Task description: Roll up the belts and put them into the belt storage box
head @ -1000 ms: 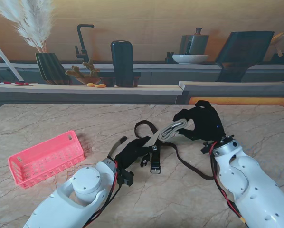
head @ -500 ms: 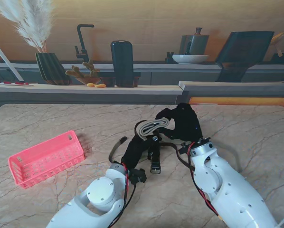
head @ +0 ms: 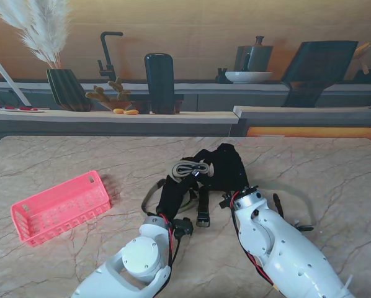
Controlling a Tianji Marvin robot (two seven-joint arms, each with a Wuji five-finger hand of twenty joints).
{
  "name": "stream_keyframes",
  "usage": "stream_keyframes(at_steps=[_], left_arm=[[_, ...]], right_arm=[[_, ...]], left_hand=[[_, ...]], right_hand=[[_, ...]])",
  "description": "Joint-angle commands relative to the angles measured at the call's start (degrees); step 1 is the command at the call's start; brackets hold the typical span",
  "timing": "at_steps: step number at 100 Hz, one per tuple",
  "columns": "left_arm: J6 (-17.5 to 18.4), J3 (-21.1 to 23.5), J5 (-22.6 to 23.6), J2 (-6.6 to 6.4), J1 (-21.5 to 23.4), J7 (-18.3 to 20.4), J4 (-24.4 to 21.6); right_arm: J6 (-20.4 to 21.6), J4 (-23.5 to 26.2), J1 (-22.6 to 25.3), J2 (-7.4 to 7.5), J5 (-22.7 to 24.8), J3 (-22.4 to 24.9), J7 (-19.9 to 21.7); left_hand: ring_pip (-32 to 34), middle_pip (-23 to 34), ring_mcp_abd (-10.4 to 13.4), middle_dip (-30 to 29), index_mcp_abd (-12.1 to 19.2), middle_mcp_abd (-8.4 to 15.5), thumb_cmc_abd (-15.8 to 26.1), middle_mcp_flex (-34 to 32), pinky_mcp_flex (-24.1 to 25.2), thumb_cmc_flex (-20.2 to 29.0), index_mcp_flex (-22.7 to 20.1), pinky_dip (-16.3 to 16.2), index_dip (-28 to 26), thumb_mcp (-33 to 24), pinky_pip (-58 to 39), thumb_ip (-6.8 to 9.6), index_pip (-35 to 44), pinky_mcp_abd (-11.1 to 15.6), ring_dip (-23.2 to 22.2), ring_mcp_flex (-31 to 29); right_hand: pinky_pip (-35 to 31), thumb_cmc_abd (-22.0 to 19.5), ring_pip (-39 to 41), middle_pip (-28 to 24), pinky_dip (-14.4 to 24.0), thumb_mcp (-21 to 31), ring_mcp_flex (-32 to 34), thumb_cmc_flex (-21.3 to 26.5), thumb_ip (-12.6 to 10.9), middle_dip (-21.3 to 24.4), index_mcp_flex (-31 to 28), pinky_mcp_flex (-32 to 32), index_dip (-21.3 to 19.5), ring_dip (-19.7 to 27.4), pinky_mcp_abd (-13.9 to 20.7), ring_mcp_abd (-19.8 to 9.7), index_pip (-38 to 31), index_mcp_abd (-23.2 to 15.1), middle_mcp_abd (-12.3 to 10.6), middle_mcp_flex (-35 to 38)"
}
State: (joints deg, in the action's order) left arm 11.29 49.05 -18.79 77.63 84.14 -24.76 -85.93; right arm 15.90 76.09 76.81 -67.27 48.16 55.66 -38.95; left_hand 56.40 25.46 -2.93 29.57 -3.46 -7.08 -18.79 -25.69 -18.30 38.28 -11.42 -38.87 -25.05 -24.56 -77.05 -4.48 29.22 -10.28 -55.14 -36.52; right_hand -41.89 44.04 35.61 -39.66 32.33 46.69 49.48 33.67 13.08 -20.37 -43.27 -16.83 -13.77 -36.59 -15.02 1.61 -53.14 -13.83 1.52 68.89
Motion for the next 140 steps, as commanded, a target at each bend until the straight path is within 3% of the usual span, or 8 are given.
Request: stream_keyframes(at_steps=[1, 17, 33, 42, 61, 78, 112, 140], left_arm=[[-0.40, 0.06, 1.39, 1.03, -0.07, -1.03, -0.51], [0.00, 0.16, 1.86, 1.25, 0.06, -2.08, -0.45], [0.30, -0.33, 4.30, 1.58, -0.35, -3.43, 0.30], [0.14, -0.39, 4.90, 1.65, -0.40, -3.84, 0.26], [-0.50, 0.67, 2.20, 1.42, 0.61, -3.63, -1.52], [-0.69, 1.00, 2.00, 1.30, 0.91, -3.61, -1.87], [-1.90, 1.49, -2.77, 1.50, 1.53, -3.61, -3.42], [-2.44, 1.53, -8.75, 1.06, 2.06, -0.53, -4.50]], right_arm=[[0.20, 0.94, 1.26, -0.48, 1.58, -1.05, -0.56], [-0.07, 1.63, 1.51, -0.18, 3.06, -2.02, -1.03], [-0.72, 1.29, 0.92, -0.50, 2.49, -3.54, -0.92], [-0.94, 1.40, 0.90, -0.58, 1.98, -4.02, -0.24], [-3.15, 5.09, 4.12, 0.62, 2.61, -1.41, 4.75], [-2.70, 8.90, 7.80, 1.43, 1.03, 2.34, 10.72], [3.61, 11.92, 10.71, 2.07, -6.19, 6.44, 20.91], [0.98, 7.32, 7.37, -0.10, -5.32, 2.03, 10.01]], left_hand=[[-7.11, -0.25, -1.24, -0.99, 2.23, 2.27, 2.59, 1.83, 2.01, 2.13, 2.18, 1.28, 0.99, 3.07, 3.13, 0.74, 1.33, -0.31, 4.14, 4.47], [-28.00, -2.47, -3.18, -3.28, 3.81, 3.01, 3.57, 5.10, 10.39, 3.31, 3.21, 6.34, 2.22, 4.72, 16.13, 1.19, 0.37, -1.31, 19.30, 15.15], [-33.42, -3.44, -2.56, -6.15, 3.10, 2.23, -0.88, 7.39, 12.19, 2.32, 2.94, 11.24, 5.11, -2.43, 23.23, 1.28, -4.13, -0.72, 25.25, 17.28], [-32.73, -1.64, -2.35, -6.94, 1.71, 1.83, 6.25, 7.11, 10.98, 8.75, 2.90, 12.64, 5.54, -2.17, 25.33, 1.46, -3.31, 0.88, 27.54, 16.61], [-31.24, -0.43, -3.09, -6.88, 1.66, 2.14, 22.30, 6.67, 10.97, 34.76, 2.86, 13.40, 7.08, 25.92, 26.81, 0.68, -2.60, -0.19, 27.99, 16.63], [-30.05, -0.32, -4.04, -6.58, 2.09, 2.73, 24.30, 5.06, 10.59, 35.68, 2.82, 11.88, 6.89, 26.42, 23.96, 0.53, -2.03, -4.23, 26.88, 14.08], [-23.25, 3.12, -6.46, 4.77, 1.96, 1.54, 18.60, -11.42, 0.88, 35.69, 0.79, 9.25, 0.20, 18.54, 17.02, -0.72, 13.81, -4.16, 23.63, 0.78], [-22.12, 2.18, -7.35, 6.56, 1.09, 1.07, 13.93, -15.18, -6.32, 35.06, -2.17, 11.92, 0.95, 22.80, 18.47, 0.98, 12.77, -3.89, 23.85, -3.74]], right_hand=[[-1.33, -3.90, 1.08, -2.21, -1.03, 4.12, -1.72, 3.95, -3.80, 0.40, -6.20, 1.24, -1.42, 0.57, -1.18, -1.21, -8.73, -6.68, -1.34, 0.84], [-1.98, -2.59, 1.86, -2.55, -1.34, 4.82, -0.82, 3.83, -3.99, 0.71, -7.27, 1.12, -0.70, 0.51, -1.89, -0.74, -8.52, -5.40, -0.63, 2.26], [-3.86, -0.07, 3.49, -3.24, -2.03, 6.51, 1.43, 3.63, -4.25, 1.95, -9.13, 0.68, 1.31, 0.59, -2.48, -0.14, -8.65, -2.82, 0.83, 4.91], [-4.78, -0.28, 3.81, -3.97, -2.40, 6.78, 1.94, 3.61, -4.51, 1.86, -9.07, 0.91, 1.79, 0.78, -2.76, 0.13, -8.69, -1.29, 2.06, 4.97], [-4.57, -1.87, 2.00, -3.57, -4.10, 3.44, -1.59, -0.48, -5.05, -1.52, -4.63, 2.77, -2.07, 1.16, -2.71, 0.91, -4.82, 1.96, 3.71, -1.46], [-2.61, -4.41, 0.35, -1.46, -3.60, 0.91, -2.99, -0.01, -5.54, -2.42, -1.54, 3.11, -4.78, 0.96, -2.67, 1.18, -1.58, 3.78, 4.17, -4.75], [-0.17, -10.55, -2.85, 3.11, -1.39, -0.34, -0.01, 6.86, -5.53, -1.90, -2.71, 0.41, -5.05, 0.62, -1.10, -0.55, -1.24, -0.11, 1.66, -2.01], [-1.03, -11.02, 1.17, 2.11, 0.23, 0.78, 3.55, 7.52, -4.78, -1.28, -4.89, -1.75, -4.00, -1.66, -1.21, -0.55, -2.94, -1.06, 1.34, 1.03]])
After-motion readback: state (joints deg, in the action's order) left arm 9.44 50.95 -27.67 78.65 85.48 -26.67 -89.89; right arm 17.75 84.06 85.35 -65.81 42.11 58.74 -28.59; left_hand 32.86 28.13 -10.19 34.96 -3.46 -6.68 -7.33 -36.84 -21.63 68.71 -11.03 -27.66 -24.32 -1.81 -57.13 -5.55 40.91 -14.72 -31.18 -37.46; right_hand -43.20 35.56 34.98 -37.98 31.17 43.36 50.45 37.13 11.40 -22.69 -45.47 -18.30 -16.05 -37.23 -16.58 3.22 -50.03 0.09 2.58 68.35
